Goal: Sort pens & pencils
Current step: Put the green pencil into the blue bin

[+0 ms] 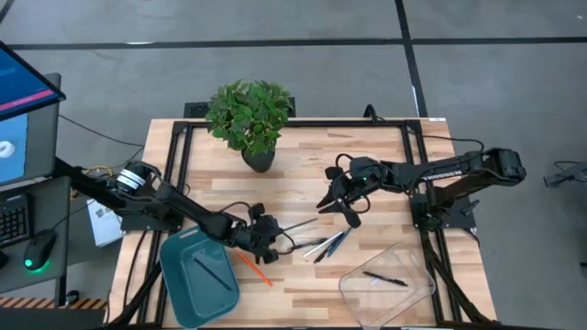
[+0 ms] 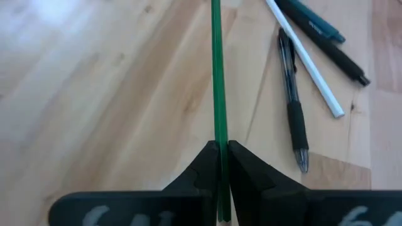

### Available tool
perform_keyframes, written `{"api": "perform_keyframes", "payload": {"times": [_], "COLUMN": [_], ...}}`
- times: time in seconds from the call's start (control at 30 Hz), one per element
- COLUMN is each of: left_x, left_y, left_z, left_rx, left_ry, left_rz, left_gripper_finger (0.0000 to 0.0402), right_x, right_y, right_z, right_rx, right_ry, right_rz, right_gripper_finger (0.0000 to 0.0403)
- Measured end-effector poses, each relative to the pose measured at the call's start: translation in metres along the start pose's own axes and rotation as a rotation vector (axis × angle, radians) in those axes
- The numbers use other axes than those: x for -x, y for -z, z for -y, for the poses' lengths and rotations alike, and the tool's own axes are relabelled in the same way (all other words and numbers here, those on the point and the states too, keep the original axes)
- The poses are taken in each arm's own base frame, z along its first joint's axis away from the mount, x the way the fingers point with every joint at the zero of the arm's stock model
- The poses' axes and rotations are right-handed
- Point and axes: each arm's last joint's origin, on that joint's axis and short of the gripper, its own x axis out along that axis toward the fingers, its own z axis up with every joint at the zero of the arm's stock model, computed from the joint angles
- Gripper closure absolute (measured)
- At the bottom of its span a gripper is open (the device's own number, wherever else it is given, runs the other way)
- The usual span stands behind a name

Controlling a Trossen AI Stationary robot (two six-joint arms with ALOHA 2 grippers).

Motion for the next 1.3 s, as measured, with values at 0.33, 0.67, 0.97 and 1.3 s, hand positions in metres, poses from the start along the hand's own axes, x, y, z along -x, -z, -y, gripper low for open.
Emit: {"api": "perform_keyframes", "payload": {"times": [0.33, 0.67, 0.97, 1.3], "left_x": [0.041, 0.098, 0.127, 0.140], "left_y": [-0.025, -0.044, -0.048, -0.039], "left_z": [-0.017, -0.046, -0.055, -0.041], "left_rx": [-0.041, -0.021, -0.032, -0.029], "left_ry": [-0.035, -0.029, 0.038, 0.132], "left_rz": [0.042, 0.073, 0.101, 0.074], "left_gripper_finger": [0.0391, 0.0391, 0.0391, 0.0391], "right_x": [0.019, 0.031, 0.027, 0.027], "right_y": [-0.016, -0.023, -0.020, -0.017], "right_z": [-0.006, -0.012, -0.011, -0.011], "right_rx": [0.041, 0.050, 0.020, 0.006], "right_ry": [0.011, 0.011, 0.008, 0.007], "right_rz": [0.093, 0.130, 0.103, 0.073], "right_gripper_finger": [0.0300, 0.0300, 0.0300, 0.0300]}}
